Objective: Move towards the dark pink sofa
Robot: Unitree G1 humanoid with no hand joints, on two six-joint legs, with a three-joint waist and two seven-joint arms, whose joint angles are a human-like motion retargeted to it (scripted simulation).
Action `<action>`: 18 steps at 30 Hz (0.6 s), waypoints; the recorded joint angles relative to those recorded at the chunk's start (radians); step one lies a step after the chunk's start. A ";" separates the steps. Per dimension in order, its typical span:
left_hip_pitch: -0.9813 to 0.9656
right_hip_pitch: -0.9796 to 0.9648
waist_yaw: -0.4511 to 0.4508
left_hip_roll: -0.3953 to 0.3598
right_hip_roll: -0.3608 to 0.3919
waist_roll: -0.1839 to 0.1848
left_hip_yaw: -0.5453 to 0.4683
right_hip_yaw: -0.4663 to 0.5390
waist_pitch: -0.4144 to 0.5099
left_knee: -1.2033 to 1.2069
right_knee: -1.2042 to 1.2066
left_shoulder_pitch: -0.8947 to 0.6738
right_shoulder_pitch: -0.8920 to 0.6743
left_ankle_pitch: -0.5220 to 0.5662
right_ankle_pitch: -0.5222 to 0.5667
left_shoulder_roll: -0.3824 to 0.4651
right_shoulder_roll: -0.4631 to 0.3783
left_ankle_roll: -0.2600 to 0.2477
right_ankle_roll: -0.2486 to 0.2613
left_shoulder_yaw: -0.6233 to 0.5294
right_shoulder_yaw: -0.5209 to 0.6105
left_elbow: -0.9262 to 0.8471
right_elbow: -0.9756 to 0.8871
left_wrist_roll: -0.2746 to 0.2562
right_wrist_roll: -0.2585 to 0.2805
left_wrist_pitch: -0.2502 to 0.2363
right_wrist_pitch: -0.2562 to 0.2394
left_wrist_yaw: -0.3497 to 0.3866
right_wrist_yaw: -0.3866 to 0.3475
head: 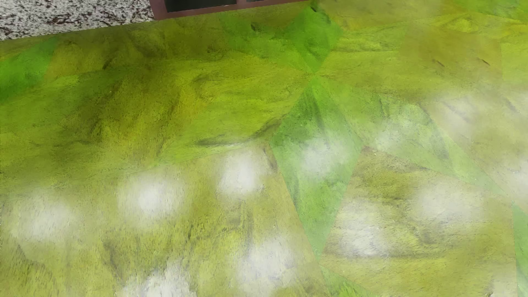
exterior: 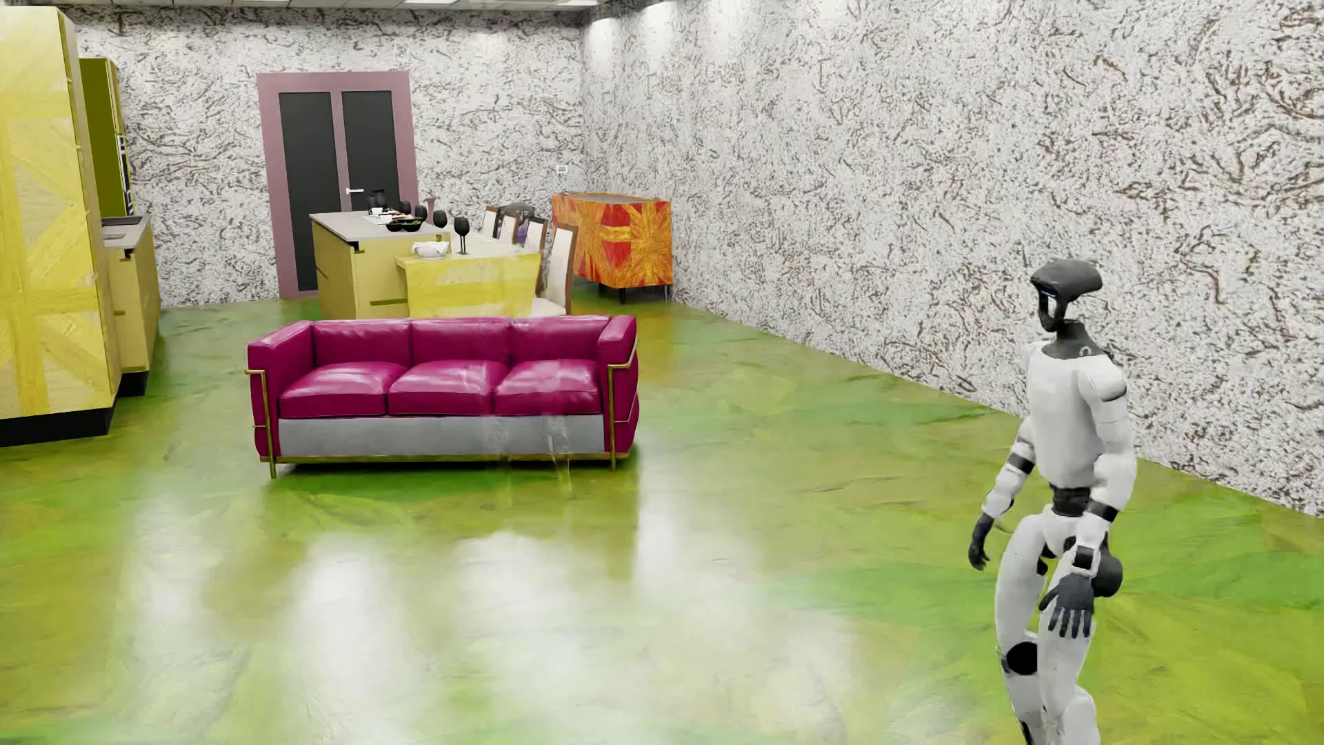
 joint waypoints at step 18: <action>0.094 -0.341 0.011 0.087 -0.077 -0.016 0.275 0.009 0.015 0.030 0.568 0.014 0.035 -0.145 -0.083 0.016 -0.081 -0.080 0.027 -0.083 -0.005 -0.151 -0.010 0.007 0.041 -0.040 0.001 0.041 -0.013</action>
